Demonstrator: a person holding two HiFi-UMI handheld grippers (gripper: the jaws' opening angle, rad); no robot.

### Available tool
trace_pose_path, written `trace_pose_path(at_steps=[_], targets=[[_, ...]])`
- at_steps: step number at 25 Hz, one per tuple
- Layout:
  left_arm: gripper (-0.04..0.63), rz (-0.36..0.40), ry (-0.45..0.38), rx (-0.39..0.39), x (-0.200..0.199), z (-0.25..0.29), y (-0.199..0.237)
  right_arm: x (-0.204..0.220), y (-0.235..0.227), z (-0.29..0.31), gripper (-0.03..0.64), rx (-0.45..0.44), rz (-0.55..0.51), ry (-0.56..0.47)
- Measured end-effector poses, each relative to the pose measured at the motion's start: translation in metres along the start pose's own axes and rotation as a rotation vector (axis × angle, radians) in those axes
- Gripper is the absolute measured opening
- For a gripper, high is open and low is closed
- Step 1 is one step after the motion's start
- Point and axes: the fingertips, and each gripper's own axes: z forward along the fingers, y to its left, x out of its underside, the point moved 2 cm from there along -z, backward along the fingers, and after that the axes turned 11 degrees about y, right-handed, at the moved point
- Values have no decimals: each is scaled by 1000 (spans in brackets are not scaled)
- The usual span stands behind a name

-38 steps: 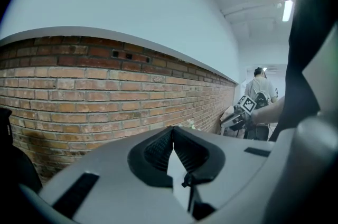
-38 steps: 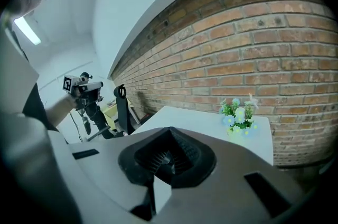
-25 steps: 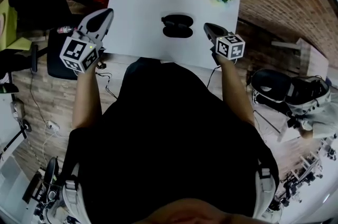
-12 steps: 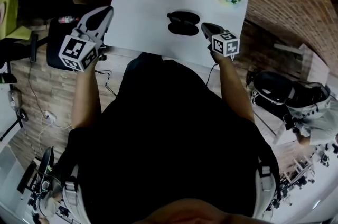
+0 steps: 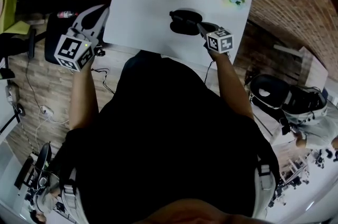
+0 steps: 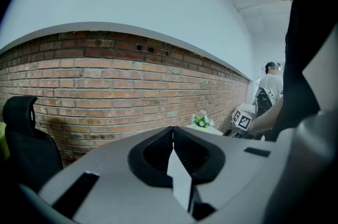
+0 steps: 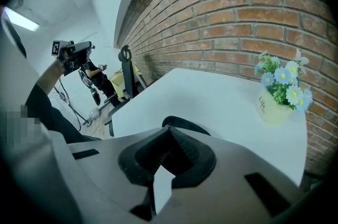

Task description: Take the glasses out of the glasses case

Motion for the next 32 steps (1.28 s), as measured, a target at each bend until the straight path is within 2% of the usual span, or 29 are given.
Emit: trace_pose_path(at_steps=[21,32], targets=[[11,-52,38,-48,26,-9,26,10,-4,64,15,-8,-74,151],[11,-78,53,-57,38,-4,43,19,-7,93,15,31,-196,254]])
